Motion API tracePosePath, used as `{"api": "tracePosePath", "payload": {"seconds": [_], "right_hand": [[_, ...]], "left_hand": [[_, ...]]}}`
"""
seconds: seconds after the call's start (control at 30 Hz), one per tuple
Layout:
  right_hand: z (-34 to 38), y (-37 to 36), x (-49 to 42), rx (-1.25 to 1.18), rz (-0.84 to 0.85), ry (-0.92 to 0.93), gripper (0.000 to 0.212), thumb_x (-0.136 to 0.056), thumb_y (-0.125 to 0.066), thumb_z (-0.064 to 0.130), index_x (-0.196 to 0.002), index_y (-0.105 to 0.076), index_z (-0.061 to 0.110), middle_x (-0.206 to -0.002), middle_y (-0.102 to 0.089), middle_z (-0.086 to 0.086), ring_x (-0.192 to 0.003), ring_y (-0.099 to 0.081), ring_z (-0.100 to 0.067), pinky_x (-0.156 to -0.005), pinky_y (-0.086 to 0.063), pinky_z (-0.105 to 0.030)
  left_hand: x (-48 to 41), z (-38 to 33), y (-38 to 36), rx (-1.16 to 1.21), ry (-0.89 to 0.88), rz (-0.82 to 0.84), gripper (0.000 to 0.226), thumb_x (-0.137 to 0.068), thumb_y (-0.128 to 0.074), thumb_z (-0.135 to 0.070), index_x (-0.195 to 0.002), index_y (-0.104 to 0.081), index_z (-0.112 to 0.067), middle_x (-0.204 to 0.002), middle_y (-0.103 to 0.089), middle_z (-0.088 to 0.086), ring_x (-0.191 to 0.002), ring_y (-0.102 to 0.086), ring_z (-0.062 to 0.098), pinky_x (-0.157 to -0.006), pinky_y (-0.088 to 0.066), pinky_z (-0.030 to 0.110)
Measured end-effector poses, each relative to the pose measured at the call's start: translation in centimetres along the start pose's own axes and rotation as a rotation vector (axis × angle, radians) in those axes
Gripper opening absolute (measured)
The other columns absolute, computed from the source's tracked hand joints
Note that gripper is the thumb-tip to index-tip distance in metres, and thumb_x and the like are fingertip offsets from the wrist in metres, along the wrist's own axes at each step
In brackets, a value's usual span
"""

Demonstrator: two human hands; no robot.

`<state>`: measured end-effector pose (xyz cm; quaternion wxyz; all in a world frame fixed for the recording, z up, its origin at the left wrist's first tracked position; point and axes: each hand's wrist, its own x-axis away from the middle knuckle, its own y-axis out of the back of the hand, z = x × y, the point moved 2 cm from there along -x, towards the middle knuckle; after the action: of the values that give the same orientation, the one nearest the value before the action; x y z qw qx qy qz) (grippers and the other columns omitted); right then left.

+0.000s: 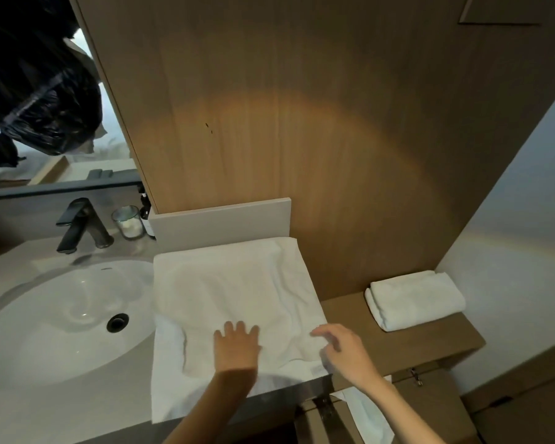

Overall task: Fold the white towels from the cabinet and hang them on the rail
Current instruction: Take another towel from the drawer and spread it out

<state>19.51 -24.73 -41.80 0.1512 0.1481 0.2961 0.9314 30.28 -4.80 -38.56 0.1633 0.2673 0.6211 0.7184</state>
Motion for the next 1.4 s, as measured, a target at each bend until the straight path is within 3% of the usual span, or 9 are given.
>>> {"api": "tracePosePath", "payload": {"seconds": [0.2,0.3,0.43,0.67,0.83,1.0,1.13,1.27,1.4], "right_hand": [[-3.9,1.7,0.1,-0.028,-0.054,-0.245,0.028,-0.088,-0.069,0.021,-0.108,-0.050,0.020,-0.104,-0.053,0.000,-0.089,-0.053,-0.010,-0.078,-0.047,-0.020],[-4.0,0.8,0.0,-0.154,0.025,-0.385,0.031,-0.086,-0.072,0.029,-0.102,-0.048,0.017,-0.088,-0.052,-0.003,-0.074,-0.050,-0.012,-0.065,-0.044,-0.021],[-4.0,0.3,-0.1,-0.113,-0.033,-0.265,0.027,-0.089,-0.067,0.035,-0.086,-0.043,0.025,-0.075,-0.053,0.004,-0.062,-0.052,-0.006,-0.054,-0.041,-0.012],[-2.2,1.5,-0.1,-0.219,-0.030,-0.263,0.018,-0.089,-0.068,0.016,-0.095,-0.051,0.020,-0.081,-0.063,-0.001,-0.066,-0.062,-0.010,-0.054,-0.051,-0.014],[1.2,1.9,-0.9,-0.512,0.066,-0.341,0.021,-0.084,-0.073,0.019,-0.100,-0.064,0.009,-0.106,-0.064,-0.014,-0.081,-0.068,-0.016,-0.066,-0.056,-0.017],[3.8,2.2,0.0,-0.562,0.145,-0.034,0.018,-0.087,-0.063,-0.007,-0.087,-0.074,0.008,-0.079,-0.075,0.009,-0.078,-0.071,-0.006,-0.068,-0.053,-0.012],[4.4,1.8,0.5,-0.298,-0.053,0.068,0.015,-0.083,-0.075,0.013,-0.086,-0.074,0.027,-0.072,-0.071,0.019,-0.078,-0.069,-0.007,-0.067,-0.054,-0.015],[6.4,2.7,0.7,-0.218,-0.145,0.190,0.015,-0.081,-0.077,0.023,-0.096,-0.075,0.025,-0.080,-0.070,0.019,-0.082,-0.067,-0.001,-0.071,-0.053,-0.012],[7.3,3.0,0.2,-0.145,-0.134,0.264,0.013,-0.083,-0.076,0.025,-0.094,-0.072,0.023,-0.081,-0.069,0.011,-0.079,-0.067,-0.005,-0.071,-0.054,-0.016]], "left_hand": [[-1.7,-6.1,-2.5,0.360,-0.332,-0.148,0.046,-0.074,-0.071,-0.054,-0.114,-0.067,-0.032,-0.120,-0.066,-0.004,-0.098,-0.068,0.015,-0.087,-0.045,0.021],[-1.5,-6.8,-2.8,0.430,-0.282,-0.132,0.027,-0.090,-0.062,-0.043,-0.115,-0.065,-0.033,-0.126,-0.059,-0.009,-0.106,-0.062,0.010,-0.092,-0.044,0.018],[-1.1,-6.5,-3.5,0.428,-0.204,-0.184,0.025,-0.097,-0.049,-0.036,-0.121,-0.059,-0.034,-0.126,-0.054,-0.014,-0.100,-0.058,0.002,-0.086,-0.047,0.018],[-1.5,-6.6,-1.7,0.784,0.101,-0.277,0.030,-0.092,-0.054,-0.049,-0.090,-0.069,-0.023,-0.095,-0.067,-0.010,-0.076,-0.058,0.001,-0.068,-0.046,0.011],[-0.7,-6.3,-0.1,0.968,0.037,-0.414,0.042,-0.082,-0.059,-0.053,-0.076,-0.073,-0.014,-0.079,-0.070,-0.002,-0.067,-0.060,0.007,-0.063,-0.046,0.009],[-0.1,-5.5,0.7,0.930,-0.044,-0.591,0.016,-0.080,-0.071,-0.026,-0.078,-0.076,-0.012,-0.074,-0.073,-0.002,-0.064,-0.064,0.009,-0.061,-0.043,0.001],[0.8,-5.2,1.1,1.171,0.023,-0.460,0.011,-0.088,-0.068,-0.013,-0.085,-0.077,-0.017,-0.072,-0.064,-0.033,-0.070,-0.063,-0.002,-0.066,-0.047,0.005],[1.5,-4.9,1.9,1.320,-0.022,-0.346,0.022,-0.094,-0.059,-0.017,-0.079,-0.074,-0.022,-0.066,-0.066,-0.011,-0.067,-0.062,0.009,-0.059,-0.047,0.016],[2.0,-4.3,3.1,1.304,-0.120,-0.318,0.019,-0.093,-0.059,-0.031,-0.096,-0.068,-0.047,-0.082,-0.071,-0.017,-0.083,-0.066,0.009,-0.070,-0.054,0.020]]}}
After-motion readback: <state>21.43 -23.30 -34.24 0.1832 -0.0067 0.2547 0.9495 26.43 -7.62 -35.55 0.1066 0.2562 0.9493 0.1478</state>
